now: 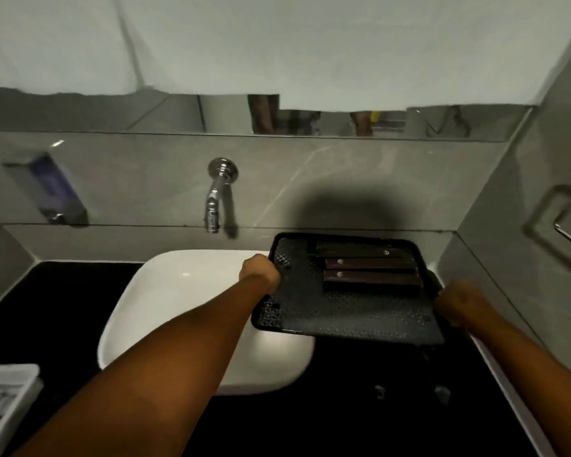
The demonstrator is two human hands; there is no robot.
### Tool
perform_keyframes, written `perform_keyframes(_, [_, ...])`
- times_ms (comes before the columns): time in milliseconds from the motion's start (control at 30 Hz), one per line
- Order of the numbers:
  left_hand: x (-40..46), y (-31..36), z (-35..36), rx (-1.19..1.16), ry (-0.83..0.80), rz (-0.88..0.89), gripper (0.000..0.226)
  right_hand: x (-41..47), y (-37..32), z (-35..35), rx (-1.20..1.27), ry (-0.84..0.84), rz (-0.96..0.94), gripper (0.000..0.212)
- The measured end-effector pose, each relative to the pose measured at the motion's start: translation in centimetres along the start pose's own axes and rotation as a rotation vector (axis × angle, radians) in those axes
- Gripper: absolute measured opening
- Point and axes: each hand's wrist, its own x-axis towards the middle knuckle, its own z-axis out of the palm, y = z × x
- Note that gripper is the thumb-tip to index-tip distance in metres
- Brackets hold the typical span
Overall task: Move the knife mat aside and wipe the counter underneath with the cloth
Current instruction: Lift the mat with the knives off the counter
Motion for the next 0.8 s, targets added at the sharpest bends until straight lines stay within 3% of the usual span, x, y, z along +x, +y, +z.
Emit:
perform_keyframes(333, [3.9, -22.2, -16.6, 0.136, 0.147, -0.239, 0.04, -8.8, -19.5, 14.4, 0.207, -0.421, -0.096, 0.016])
perform_keyframes(567, [7.8, -38.3, -26.8, 0.214, 0.243, -0.351, 0.043, -14.8, -34.5, 25.8, 0.128, -0.679, -0.182, 0.017])
perform_keyframes(733, [12.9, -48.3, -33.0, 0.123, 0.283, -0.455, 0.039, -18.4, -45.1, 33.9, 0.151, -0.85, -0.241, 0.005])
perform_keyframes(800, [14.5, -51.1, -33.6, 0.11, 0.256, -0.457, 0.039, -18.6, -47.7, 36.1, 0.161, -0.895, -0.206, 0.013])
